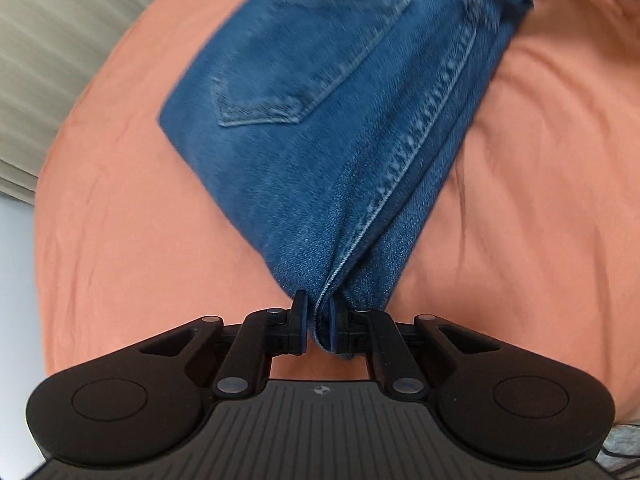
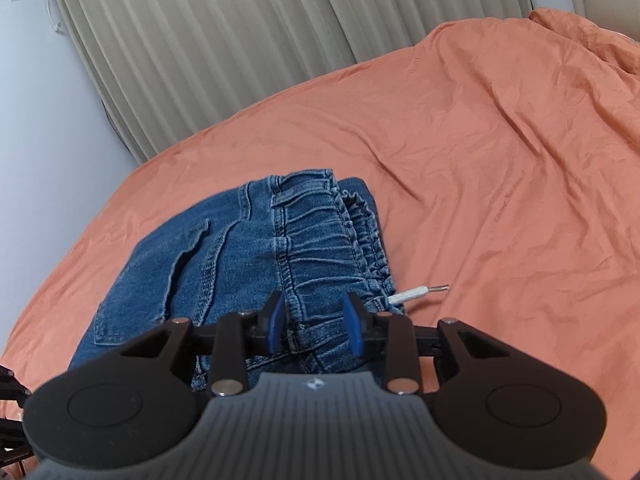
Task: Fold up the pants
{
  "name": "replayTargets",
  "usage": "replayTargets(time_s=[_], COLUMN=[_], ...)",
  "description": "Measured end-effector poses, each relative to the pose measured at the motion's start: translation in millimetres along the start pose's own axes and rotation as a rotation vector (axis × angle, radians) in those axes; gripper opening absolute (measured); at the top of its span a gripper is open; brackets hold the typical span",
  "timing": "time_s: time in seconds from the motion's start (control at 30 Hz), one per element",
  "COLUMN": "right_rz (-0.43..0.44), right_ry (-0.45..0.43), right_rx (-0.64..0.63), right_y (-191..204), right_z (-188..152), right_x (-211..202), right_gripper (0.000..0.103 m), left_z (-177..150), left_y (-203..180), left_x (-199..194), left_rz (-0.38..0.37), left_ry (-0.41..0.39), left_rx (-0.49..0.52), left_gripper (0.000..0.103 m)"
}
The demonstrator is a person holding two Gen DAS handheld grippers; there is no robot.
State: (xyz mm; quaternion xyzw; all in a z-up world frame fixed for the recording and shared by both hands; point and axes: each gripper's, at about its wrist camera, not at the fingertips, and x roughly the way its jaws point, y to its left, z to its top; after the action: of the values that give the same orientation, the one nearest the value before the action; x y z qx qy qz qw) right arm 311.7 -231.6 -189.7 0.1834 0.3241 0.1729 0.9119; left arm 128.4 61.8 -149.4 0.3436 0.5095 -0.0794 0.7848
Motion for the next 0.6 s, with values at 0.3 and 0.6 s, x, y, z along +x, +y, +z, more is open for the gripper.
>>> replayTargets(time_s=[0.3,0.6], right_rz=[0.001,0.006], right_ry=[-0.009,-0.044], right_rx=[-0.012,-0.001], right_y=[-4,-2], right_z=[-2,-4], right_x=[3,-13], right_gripper=[0.027,0.038], left_z=[-2,-1], left_y=[-5,5], left_x=[-9,-54], left_rz=[0.03,0.053], left_ry=[-0.004,-0.057], left_rx=[0.003,-0.046], left_gripper=[0.015,0.04])
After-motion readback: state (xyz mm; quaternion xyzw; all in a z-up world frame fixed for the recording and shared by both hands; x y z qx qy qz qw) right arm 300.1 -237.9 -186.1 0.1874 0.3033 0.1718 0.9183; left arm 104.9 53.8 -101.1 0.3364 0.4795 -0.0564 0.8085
